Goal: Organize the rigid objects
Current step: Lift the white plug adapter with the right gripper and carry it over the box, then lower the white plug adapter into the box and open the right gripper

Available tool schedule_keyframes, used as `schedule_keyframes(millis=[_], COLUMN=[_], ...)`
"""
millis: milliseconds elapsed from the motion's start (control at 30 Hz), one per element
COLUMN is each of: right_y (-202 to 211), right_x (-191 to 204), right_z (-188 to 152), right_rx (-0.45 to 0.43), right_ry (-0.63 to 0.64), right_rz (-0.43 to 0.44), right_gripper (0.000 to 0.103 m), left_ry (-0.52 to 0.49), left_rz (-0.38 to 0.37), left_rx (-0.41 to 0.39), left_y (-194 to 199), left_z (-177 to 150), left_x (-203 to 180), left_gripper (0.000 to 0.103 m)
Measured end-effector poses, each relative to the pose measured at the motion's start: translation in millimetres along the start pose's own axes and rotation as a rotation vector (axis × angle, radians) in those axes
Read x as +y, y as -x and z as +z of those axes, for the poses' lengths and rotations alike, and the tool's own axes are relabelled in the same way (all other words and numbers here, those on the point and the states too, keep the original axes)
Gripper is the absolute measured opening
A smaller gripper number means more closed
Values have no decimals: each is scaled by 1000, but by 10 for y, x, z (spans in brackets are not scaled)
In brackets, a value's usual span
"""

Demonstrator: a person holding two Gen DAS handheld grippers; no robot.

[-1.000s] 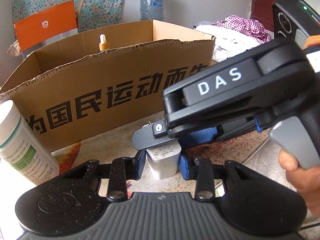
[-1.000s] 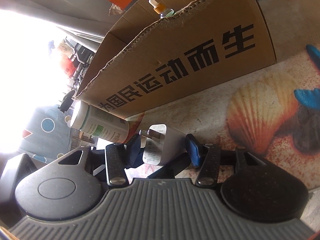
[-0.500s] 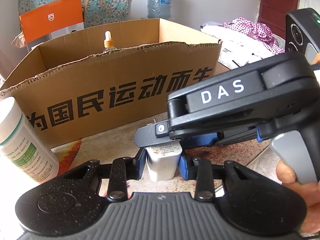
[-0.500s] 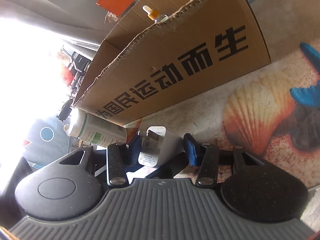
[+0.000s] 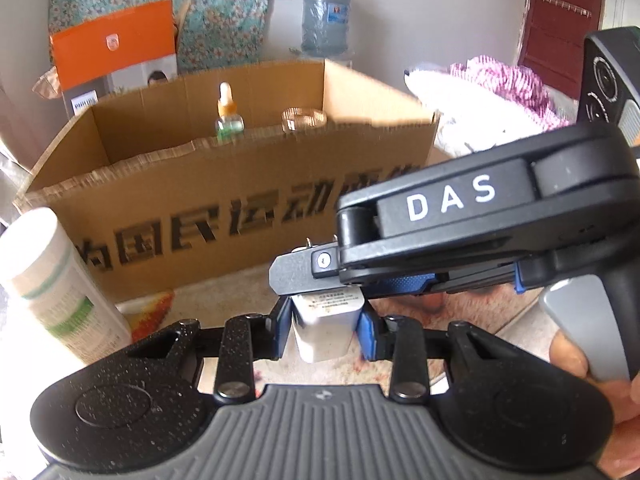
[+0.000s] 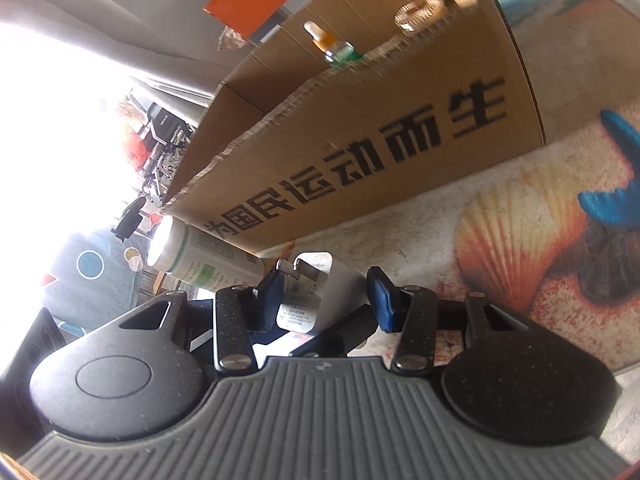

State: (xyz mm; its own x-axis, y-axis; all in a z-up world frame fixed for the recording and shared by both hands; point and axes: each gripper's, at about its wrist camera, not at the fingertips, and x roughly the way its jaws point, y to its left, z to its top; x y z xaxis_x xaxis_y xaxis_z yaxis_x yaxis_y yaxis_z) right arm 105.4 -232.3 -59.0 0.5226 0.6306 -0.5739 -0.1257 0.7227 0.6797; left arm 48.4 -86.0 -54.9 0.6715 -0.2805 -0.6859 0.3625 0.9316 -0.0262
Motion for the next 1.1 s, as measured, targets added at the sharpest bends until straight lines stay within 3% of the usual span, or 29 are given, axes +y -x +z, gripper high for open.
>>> schedule_keyframes(millis=[267,433,533,767,933,1100], right_y=[410,475,365,-213,-533,-746], right_x=[632,819,815,493,246,173], right_z=[383,849,1180,1747,1837,1819], right_rx=[-140,-171,-136,51,164,220], right_ry=[191,263,273,206,154,177], right_rz=[34,34,8,-84,-117,-150], right_gripper=[44,44,44,44,44,43], left_ry=[-11,24,73,225,275,311], left_rz=[43,41,15,-78,-82,-86], left_rx=[-186,-217,-167,76,185,241], left_y=[479,419,218,-533,-852,-1052], left_z=[503,946,1204,1531,1488,1451], left_x=[53,111,195,502,594,637], left_gripper=[35,35,36,36,36,36])
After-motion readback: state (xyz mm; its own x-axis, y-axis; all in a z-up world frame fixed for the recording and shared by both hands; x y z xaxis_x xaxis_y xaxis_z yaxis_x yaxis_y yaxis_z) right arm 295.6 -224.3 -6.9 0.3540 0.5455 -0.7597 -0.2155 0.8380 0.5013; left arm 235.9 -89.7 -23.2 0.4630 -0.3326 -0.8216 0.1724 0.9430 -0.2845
